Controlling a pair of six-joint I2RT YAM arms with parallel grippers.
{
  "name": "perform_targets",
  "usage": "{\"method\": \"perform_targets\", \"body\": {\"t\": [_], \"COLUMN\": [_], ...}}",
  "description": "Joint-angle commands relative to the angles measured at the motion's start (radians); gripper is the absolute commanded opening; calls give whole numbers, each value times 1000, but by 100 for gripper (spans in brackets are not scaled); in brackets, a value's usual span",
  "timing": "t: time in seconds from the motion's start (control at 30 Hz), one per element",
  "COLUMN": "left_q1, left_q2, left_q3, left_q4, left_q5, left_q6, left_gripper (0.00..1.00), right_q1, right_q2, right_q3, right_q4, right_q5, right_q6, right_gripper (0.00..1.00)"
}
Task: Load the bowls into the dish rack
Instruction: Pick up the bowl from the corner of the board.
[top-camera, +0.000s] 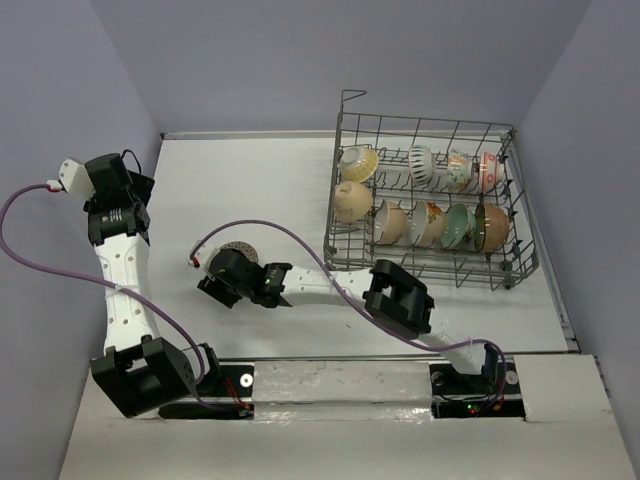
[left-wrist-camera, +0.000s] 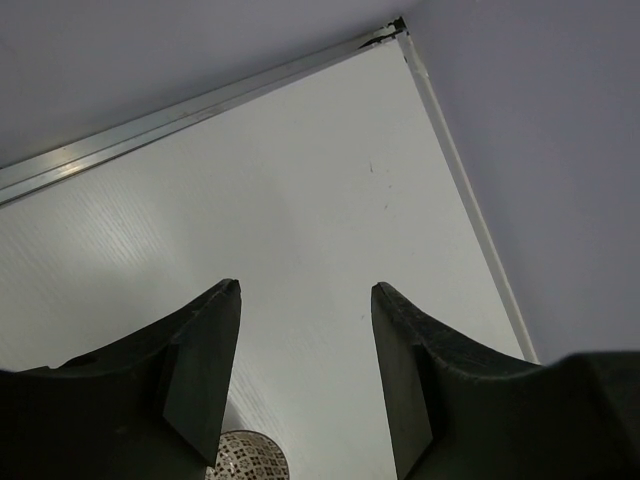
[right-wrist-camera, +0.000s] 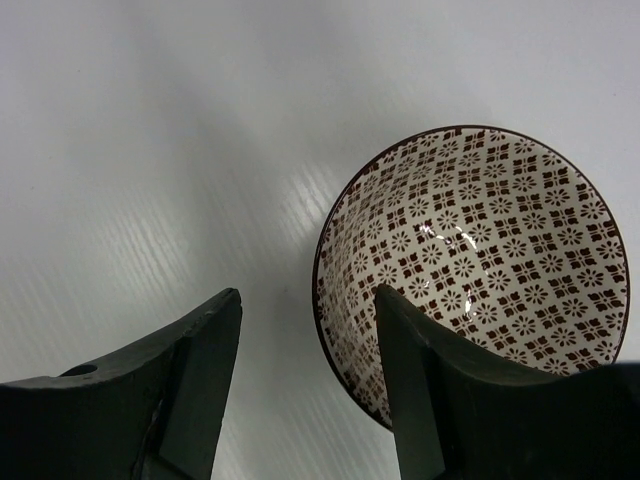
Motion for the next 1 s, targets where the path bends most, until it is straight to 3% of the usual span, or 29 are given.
{"method": "perform_targets", "body": {"t": [0.0, 0.3, 0.5, 0.67, 0.73, 0.77, 0.83, 0.97], "left_q1": [10, 13, 13, 14, 14, 14, 14, 14], "left_q2": [-36, -46, -64, -60, -58, -58, -61, -79], "left_q3": [-18, -35, -61, -73, -73, -75, -78, -92], "left_q4": [42, 60, 86, 101, 108, 109, 114, 131], "left_q5": [29, 52, 78, 96, 104, 106, 113, 116], "left_q6": [14, 14, 11, 10, 6, 8, 6, 6], "left_gripper": [64, 64, 63, 63, 63, 63, 63, 63], "right_q1": [8, 8, 8, 8, 8, 8, 8, 8], "right_q2": [28, 67, 71, 76, 76, 76, 73, 41], "right_q3": [66, 102, 113, 122, 119, 119, 118, 98], "right_q4": [19, -1, -4, -13, -16, -15, -16, -16], "right_q5": [66, 106, 149, 166, 163, 163, 167, 169], "right_q6": [-23, -36, -46, -51, -46, -45, -40, -36], "right_gripper": [61, 56, 45, 28, 12, 12, 1, 1]}}
